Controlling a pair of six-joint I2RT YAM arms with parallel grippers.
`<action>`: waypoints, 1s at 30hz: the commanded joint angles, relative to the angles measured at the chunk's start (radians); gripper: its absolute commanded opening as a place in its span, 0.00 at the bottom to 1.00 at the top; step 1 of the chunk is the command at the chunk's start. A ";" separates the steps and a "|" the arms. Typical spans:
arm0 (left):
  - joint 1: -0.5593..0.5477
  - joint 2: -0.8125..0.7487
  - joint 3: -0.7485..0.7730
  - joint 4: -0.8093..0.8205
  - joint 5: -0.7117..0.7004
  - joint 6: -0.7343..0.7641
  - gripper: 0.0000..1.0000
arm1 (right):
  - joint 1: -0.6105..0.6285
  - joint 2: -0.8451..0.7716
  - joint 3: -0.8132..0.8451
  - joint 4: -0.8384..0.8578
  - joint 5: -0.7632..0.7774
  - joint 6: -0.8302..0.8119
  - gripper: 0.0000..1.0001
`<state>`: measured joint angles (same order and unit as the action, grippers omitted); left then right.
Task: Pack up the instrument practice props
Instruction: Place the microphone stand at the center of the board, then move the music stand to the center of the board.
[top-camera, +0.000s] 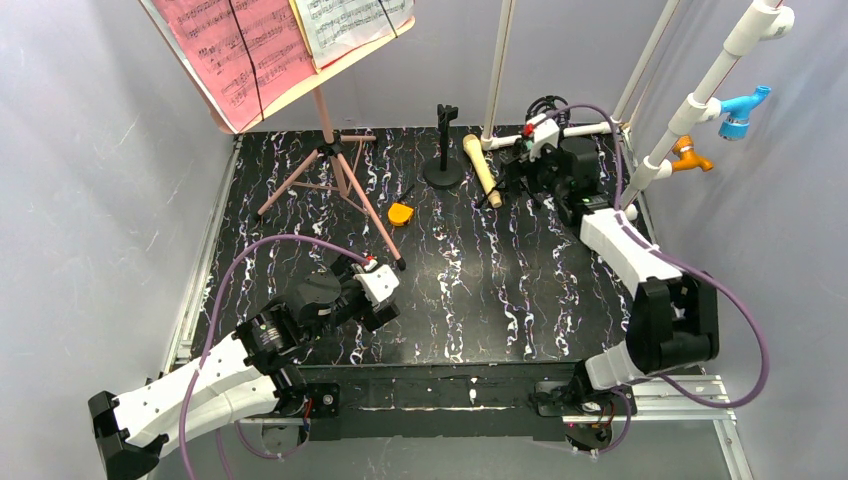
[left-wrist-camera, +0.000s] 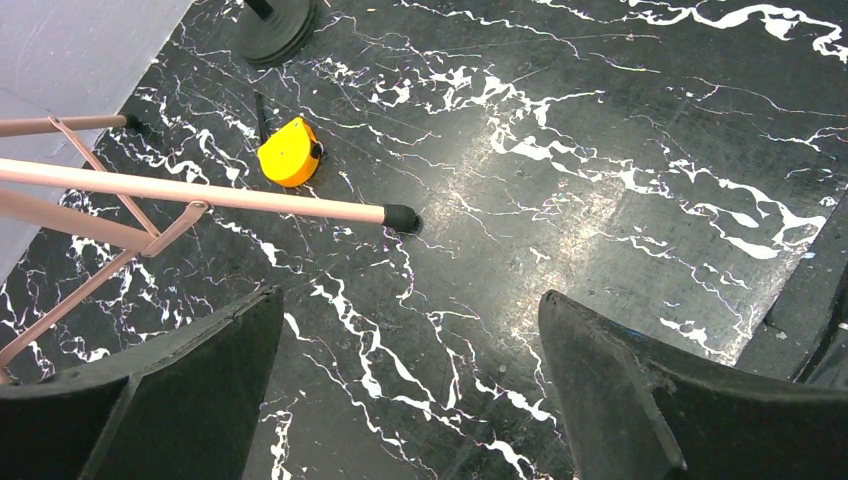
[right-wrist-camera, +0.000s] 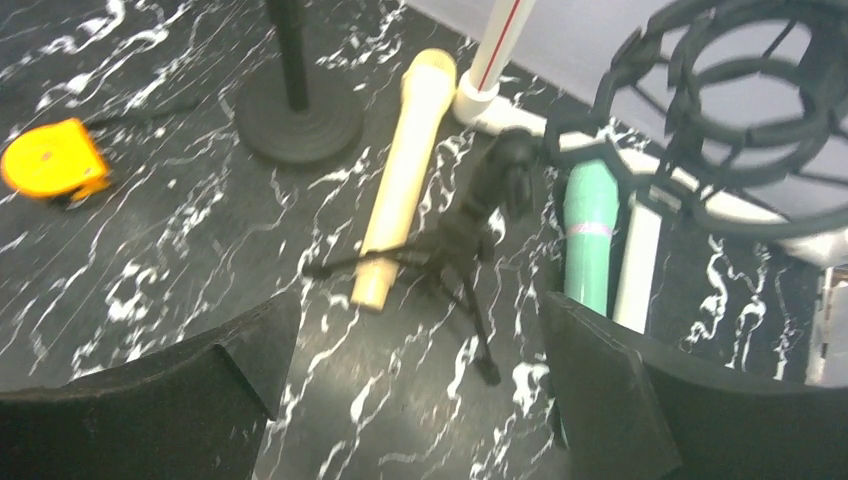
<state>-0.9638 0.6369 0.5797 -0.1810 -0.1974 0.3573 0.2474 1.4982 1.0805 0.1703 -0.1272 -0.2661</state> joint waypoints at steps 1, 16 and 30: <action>0.007 -0.015 0.000 -0.006 0.001 0.009 0.98 | -0.050 -0.130 -0.059 -0.112 -0.230 -0.021 0.98; 0.011 0.022 -0.020 0.003 0.060 -0.027 0.98 | -0.087 -0.544 -0.325 -0.355 -0.652 -0.142 0.98; 0.011 -0.107 -0.029 0.019 -0.047 -0.609 0.98 | -0.135 -0.674 -0.328 -0.740 -0.714 -0.330 0.98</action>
<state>-0.9577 0.5915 0.5579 -0.1566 -0.1867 -0.0544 0.1406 0.8490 0.7563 -0.5056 -0.7708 -0.5663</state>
